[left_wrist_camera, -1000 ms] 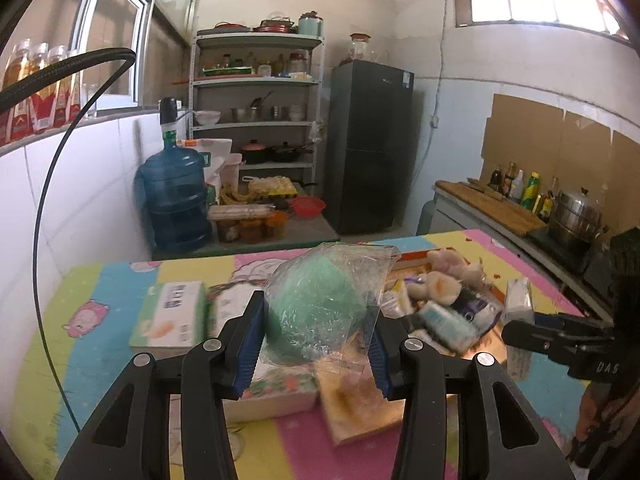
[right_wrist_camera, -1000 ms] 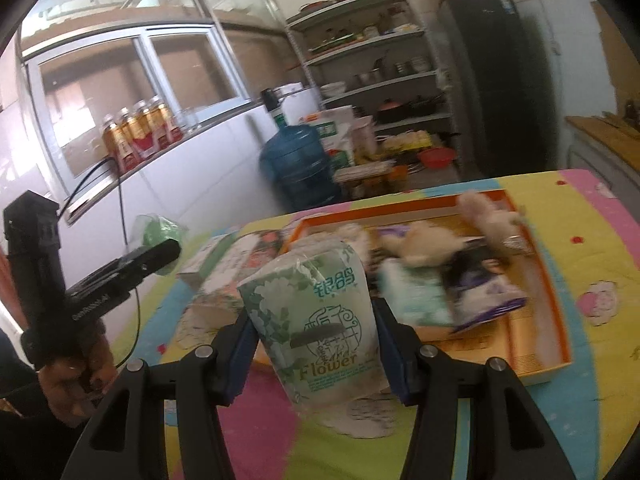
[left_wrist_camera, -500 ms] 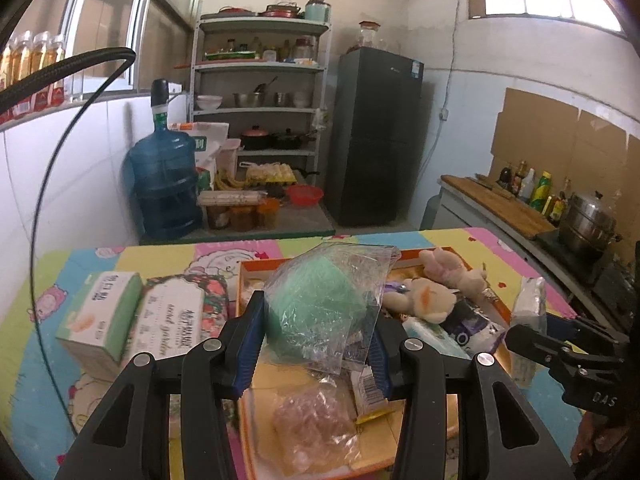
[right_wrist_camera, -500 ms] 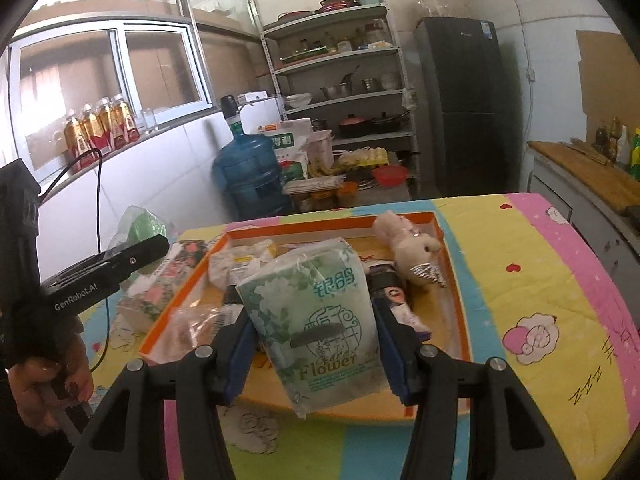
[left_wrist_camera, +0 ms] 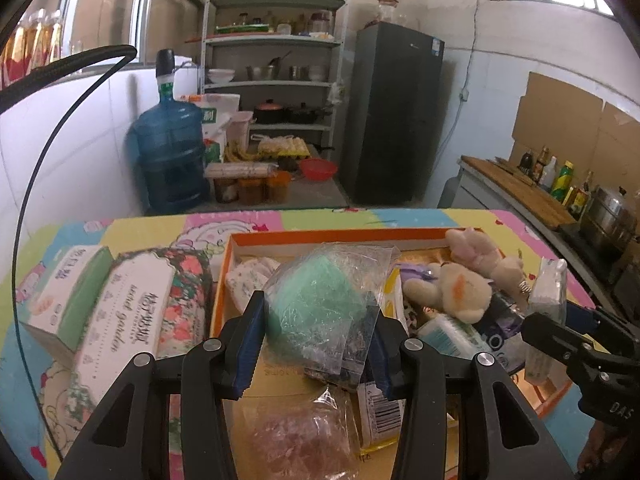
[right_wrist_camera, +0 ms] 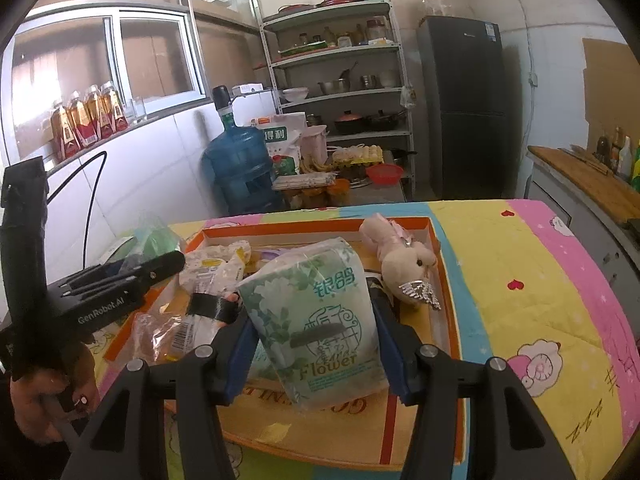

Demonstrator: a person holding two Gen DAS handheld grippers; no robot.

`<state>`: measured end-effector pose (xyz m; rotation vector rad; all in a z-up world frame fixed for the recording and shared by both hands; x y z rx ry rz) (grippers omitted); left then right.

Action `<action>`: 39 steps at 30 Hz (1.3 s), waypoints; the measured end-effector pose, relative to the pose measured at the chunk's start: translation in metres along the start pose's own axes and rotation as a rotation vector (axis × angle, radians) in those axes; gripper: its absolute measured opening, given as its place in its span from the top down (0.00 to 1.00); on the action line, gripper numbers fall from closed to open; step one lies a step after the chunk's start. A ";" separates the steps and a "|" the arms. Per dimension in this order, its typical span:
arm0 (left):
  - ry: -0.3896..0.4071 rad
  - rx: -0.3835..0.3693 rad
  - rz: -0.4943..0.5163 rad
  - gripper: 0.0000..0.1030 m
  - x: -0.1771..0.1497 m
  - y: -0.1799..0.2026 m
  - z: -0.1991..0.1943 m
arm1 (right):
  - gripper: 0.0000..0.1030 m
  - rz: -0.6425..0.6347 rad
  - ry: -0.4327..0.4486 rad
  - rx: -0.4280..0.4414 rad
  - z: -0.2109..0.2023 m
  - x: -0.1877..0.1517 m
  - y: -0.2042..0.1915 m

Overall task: Organize soft objects
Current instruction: 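Lower both items into the lid and open both grippers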

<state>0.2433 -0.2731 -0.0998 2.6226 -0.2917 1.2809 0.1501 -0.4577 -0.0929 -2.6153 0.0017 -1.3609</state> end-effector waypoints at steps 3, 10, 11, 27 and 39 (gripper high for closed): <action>-0.012 0.003 -0.005 0.54 -0.004 -0.001 0.007 | 0.46 -0.005 -0.007 0.001 0.007 0.001 -0.001; -0.025 -0.026 -0.034 0.51 -0.006 -0.003 0.017 | 0.45 -0.010 -0.011 0.014 0.014 0.000 -0.001; -0.026 -0.041 -0.042 0.46 -0.007 -0.004 0.018 | 0.44 -0.012 -0.006 0.019 0.014 0.000 -0.001; 0.118 -0.161 -0.051 0.25 0.014 -0.005 -0.042 | 0.21 -0.020 0.114 -0.010 -0.015 0.017 -0.004; 0.173 -0.075 -0.015 0.25 0.010 -0.036 -0.099 | 0.21 0.006 0.252 -0.034 -0.065 0.040 -0.041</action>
Point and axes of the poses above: each gripper's, at about its wrist camera, not at the fingertips, and z roughly the way its jaws point, y to its right, x to its top, the point moved 9 cm from there along z, roughly the way its jaws point, and after that the axes turned 1 degree about -z, right-handed, at the moved point
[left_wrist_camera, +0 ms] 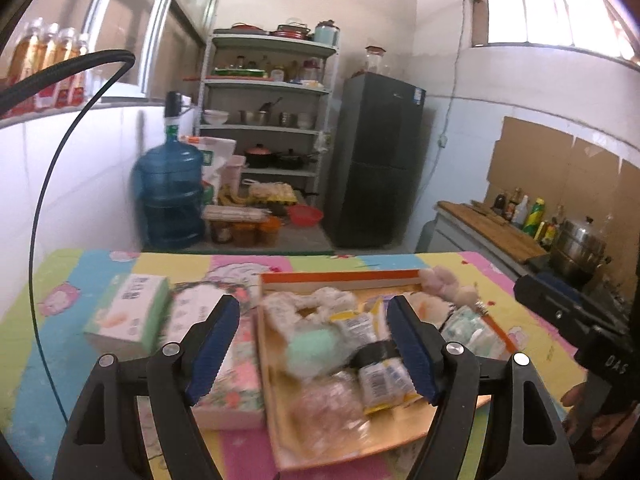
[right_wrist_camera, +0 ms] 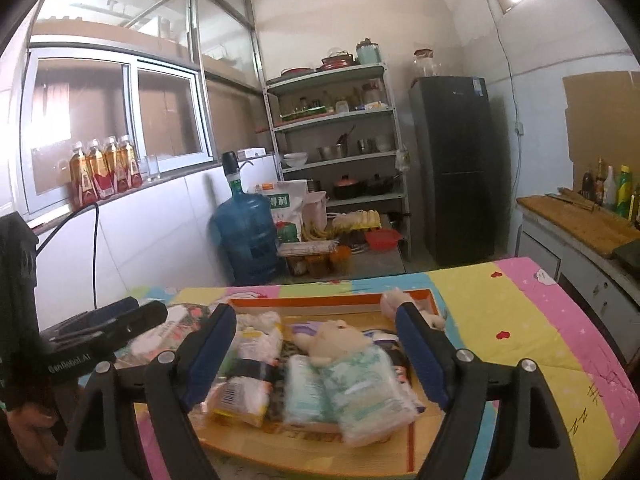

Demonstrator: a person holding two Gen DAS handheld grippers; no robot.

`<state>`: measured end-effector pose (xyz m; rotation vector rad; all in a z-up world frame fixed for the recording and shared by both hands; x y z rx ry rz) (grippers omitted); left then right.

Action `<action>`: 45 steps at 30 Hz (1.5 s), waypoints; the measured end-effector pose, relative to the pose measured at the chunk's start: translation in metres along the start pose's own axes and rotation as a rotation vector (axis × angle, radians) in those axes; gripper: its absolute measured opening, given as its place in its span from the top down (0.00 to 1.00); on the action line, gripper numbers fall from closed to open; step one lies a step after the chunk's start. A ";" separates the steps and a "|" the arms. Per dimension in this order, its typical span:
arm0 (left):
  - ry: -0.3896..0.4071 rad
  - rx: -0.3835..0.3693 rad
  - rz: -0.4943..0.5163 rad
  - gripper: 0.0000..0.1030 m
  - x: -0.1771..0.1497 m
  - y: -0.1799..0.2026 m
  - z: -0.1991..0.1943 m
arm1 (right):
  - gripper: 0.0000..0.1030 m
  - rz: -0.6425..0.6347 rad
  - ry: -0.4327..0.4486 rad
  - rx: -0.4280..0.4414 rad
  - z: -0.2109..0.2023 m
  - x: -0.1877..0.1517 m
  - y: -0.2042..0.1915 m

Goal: Organize soft objects

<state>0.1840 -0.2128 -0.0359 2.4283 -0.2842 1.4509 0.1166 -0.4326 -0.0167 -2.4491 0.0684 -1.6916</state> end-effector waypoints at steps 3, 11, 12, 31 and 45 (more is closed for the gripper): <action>-0.005 0.036 0.011 0.25 -0.006 -0.011 -0.013 | 0.21 0.002 0.001 -0.010 -0.005 -0.004 -0.017; -0.008 0.180 0.038 0.25 -0.024 -0.049 -0.055 | 0.21 0.024 0.016 -0.049 -0.021 -0.019 -0.059; -0.006 0.201 0.037 0.25 -0.027 -0.054 -0.060 | 0.21 0.023 0.016 -0.050 -0.022 -0.021 -0.064; 0.021 0.279 0.050 0.25 -0.068 -0.068 -0.144 | 0.21 -0.061 0.093 -0.126 -0.089 -0.048 -0.133; 0.066 0.269 0.025 0.24 -0.078 -0.063 -0.185 | 0.21 -0.050 0.097 -0.218 -0.130 -0.062 -0.146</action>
Point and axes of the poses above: each gripper's, at about its wrist camera, not at the fingertips, and z roughly the way its jaws point, y to its right, x to its top, the point moved 9 cm from there along z, roughly the way its jaws point, and after that the axes turned 1 degree about -z, right-handed, at the moved point
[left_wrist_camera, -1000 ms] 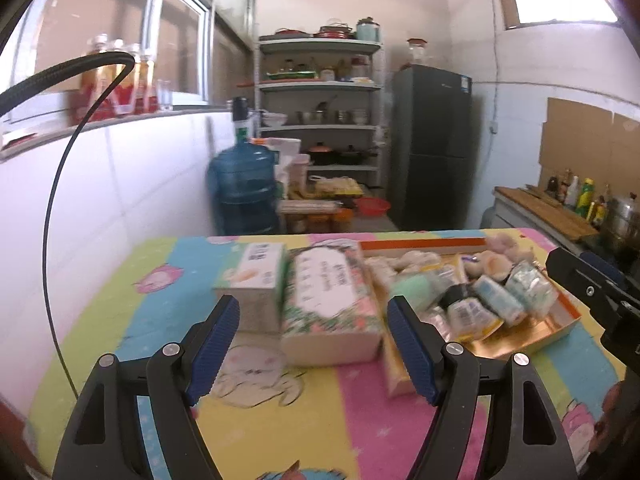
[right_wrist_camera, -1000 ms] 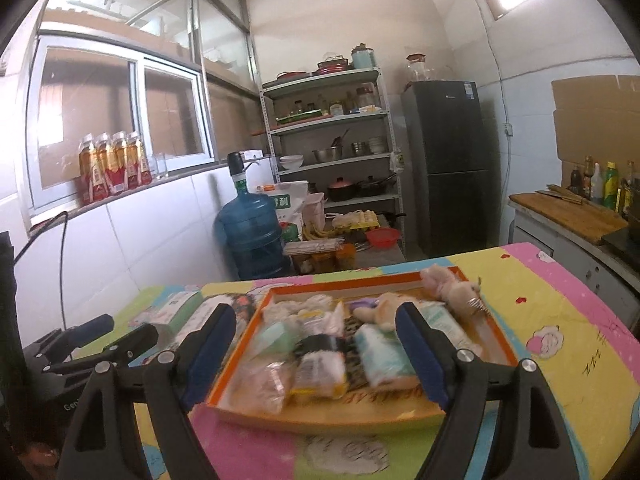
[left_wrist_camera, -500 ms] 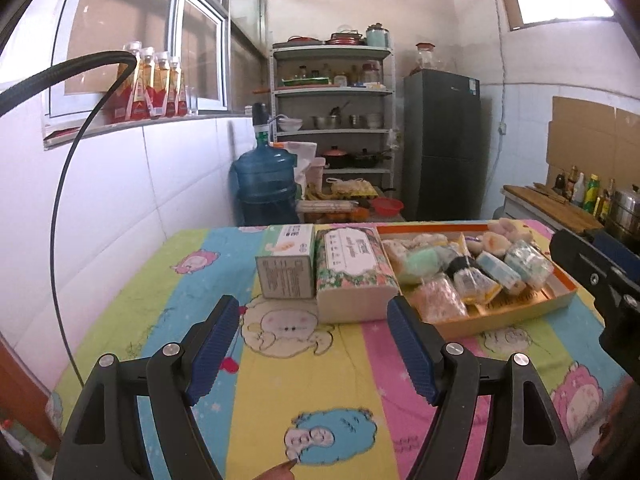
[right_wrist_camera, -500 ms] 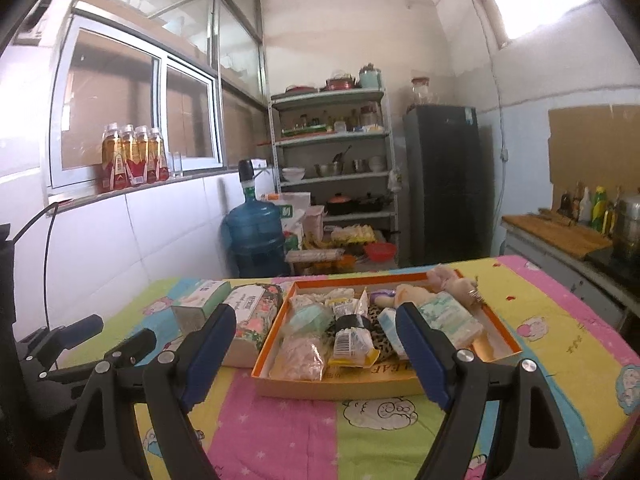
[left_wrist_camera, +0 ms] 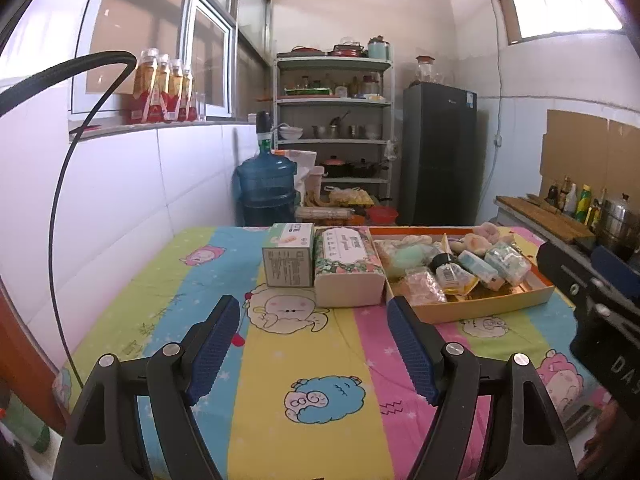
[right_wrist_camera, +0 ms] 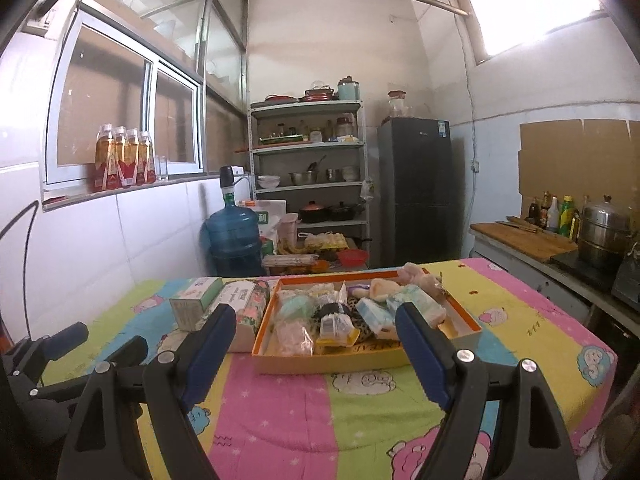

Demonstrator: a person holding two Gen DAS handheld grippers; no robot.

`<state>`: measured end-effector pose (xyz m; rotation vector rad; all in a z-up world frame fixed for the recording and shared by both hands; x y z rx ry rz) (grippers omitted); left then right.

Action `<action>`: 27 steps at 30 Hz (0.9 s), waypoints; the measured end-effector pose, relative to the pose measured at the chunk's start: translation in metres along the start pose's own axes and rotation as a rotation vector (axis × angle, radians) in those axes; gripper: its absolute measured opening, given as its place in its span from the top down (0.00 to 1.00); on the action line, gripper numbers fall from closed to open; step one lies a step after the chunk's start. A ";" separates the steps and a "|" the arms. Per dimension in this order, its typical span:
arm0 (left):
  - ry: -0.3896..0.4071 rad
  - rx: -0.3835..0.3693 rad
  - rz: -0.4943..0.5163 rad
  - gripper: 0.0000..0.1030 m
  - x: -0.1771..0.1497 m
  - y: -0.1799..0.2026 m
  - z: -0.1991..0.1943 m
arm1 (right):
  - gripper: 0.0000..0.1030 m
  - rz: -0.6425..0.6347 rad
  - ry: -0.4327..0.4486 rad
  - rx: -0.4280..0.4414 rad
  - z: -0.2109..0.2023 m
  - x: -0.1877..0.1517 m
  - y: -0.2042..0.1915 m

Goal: Organize soft objects

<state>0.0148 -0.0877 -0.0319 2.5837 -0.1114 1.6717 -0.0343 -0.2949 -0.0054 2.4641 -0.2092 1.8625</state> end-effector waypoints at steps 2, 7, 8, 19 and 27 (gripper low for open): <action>0.007 0.005 -0.007 0.24 0.000 -0.002 -0.003 | 0.21 0.002 -0.002 0.000 -0.003 -0.001 -0.001; 0.011 0.007 -0.023 0.24 0.001 -0.008 -0.007 | 0.21 -0.009 0.008 0.001 -0.008 0.000 -0.005; 0.011 0.007 -0.026 0.24 0.000 -0.008 -0.007 | 0.21 -0.013 0.010 -0.002 -0.009 0.000 -0.006; 0.033 0.024 -0.058 0.24 0.006 -0.020 -0.007 | 0.21 0.000 0.021 -0.004 -0.007 -0.001 -0.005; 0.025 0.018 -0.063 0.24 0.003 -0.023 -0.003 | 0.21 0.005 0.015 -0.017 -0.001 -0.002 -0.004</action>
Point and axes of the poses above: each gripper's, at about its wrist camera, not at the fingertips, and z roughly the way its jaws point, y to its right, x to its top, the point moved 9 cm from there along z, roughly the way its jaws point, and after that the axes turned 1 degree about -z, right-handed, at the moved point
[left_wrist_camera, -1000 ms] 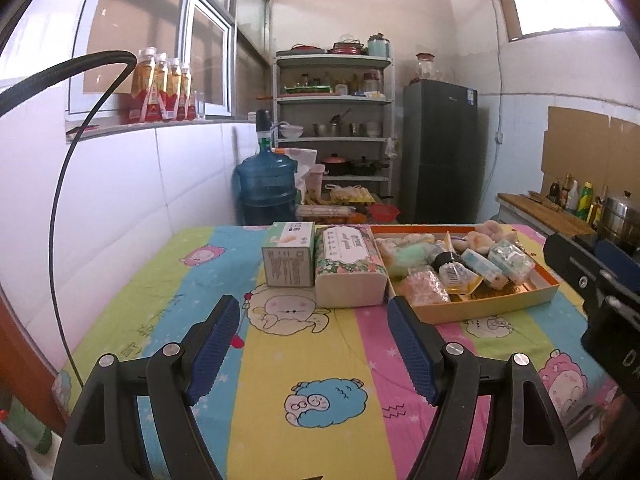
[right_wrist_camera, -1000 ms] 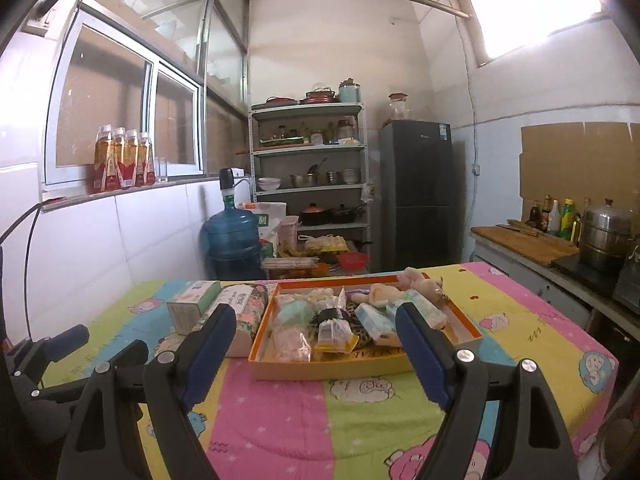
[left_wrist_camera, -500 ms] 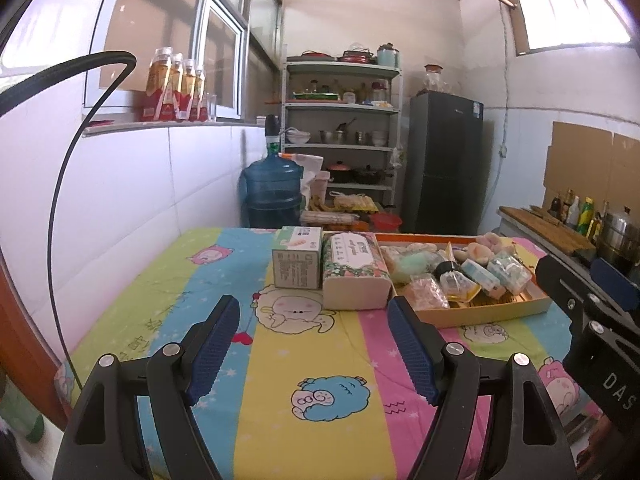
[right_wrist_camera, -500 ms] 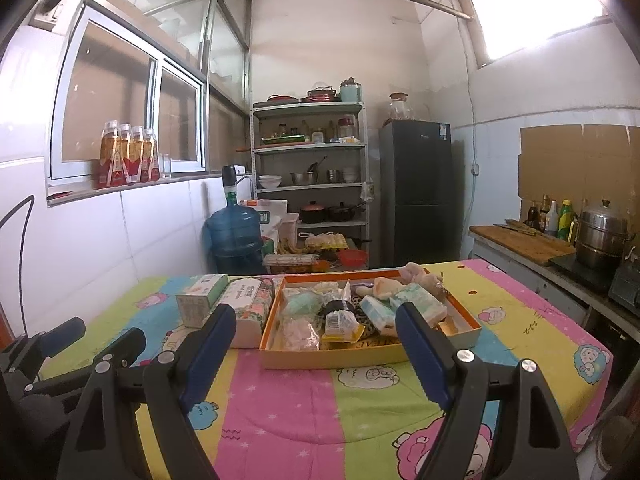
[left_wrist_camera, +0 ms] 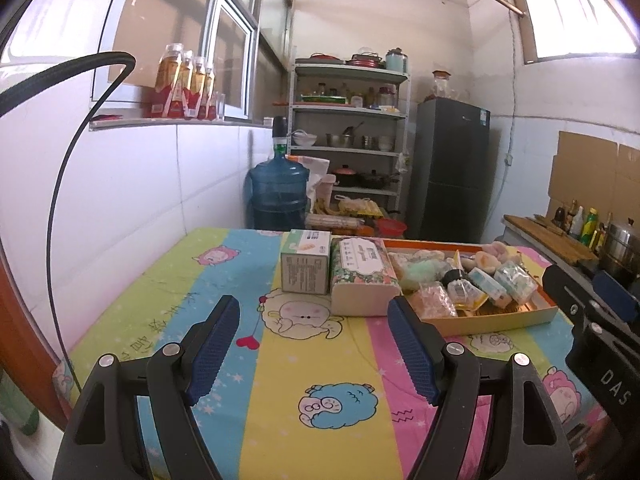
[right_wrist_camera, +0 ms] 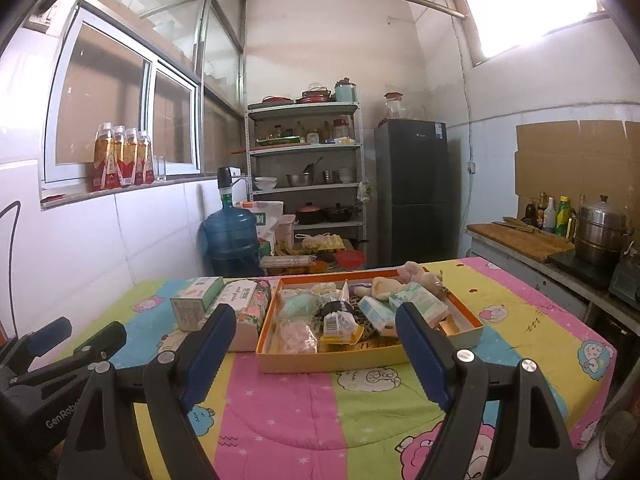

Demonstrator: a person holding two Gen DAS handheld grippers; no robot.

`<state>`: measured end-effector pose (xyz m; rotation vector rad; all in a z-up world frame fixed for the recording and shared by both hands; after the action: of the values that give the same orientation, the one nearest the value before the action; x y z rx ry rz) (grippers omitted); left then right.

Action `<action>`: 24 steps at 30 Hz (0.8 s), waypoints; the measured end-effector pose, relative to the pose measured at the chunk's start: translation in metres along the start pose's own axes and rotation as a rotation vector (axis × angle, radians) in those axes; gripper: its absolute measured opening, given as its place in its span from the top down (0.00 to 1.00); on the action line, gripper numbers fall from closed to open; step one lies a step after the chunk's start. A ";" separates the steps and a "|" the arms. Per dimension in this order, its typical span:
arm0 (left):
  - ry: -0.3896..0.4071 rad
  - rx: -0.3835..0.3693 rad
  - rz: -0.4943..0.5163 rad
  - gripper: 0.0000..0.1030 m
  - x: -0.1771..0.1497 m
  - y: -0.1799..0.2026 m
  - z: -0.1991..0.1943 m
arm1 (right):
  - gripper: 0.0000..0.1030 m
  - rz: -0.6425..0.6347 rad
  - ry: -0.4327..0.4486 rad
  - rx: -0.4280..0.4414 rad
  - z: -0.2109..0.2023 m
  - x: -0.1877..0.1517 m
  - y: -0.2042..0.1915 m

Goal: Organize soft objects

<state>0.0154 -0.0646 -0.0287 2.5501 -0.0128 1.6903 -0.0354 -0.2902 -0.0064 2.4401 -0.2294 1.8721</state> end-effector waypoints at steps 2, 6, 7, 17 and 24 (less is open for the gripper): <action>-0.003 0.002 0.008 0.24 -0.001 0.001 0.000 | 0.21 0.002 0.007 -0.005 -0.001 0.002 0.000; -0.006 0.005 0.009 0.24 -0.002 0.001 0.001 | 0.21 0.007 0.007 -0.007 -0.001 0.001 0.000; -0.006 0.005 0.005 0.24 -0.003 0.001 0.001 | 0.21 0.006 0.003 -0.006 -0.001 0.001 0.000; -0.022 0.005 0.001 0.24 -0.007 0.000 0.005 | 0.21 -0.002 0.006 -0.017 -0.003 0.001 -0.001; -0.025 0.004 0.002 0.24 -0.008 0.001 0.005 | 0.21 -0.007 0.002 -0.020 -0.003 -0.001 -0.001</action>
<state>0.0170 -0.0667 -0.0380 2.5748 -0.0145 1.6606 -0.0386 -0.2888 -0.0064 2.4225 -0.2386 1.8603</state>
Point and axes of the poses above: each gripper's, at about its wrist camera, not at the fingertips, and z roughly the way its jaws point, y to its right, x to its top, the point moved 9 cm from there along z, roughly the way its jaws point, and after that the axes turned 1 degree about -z, right-handed, at the moved point
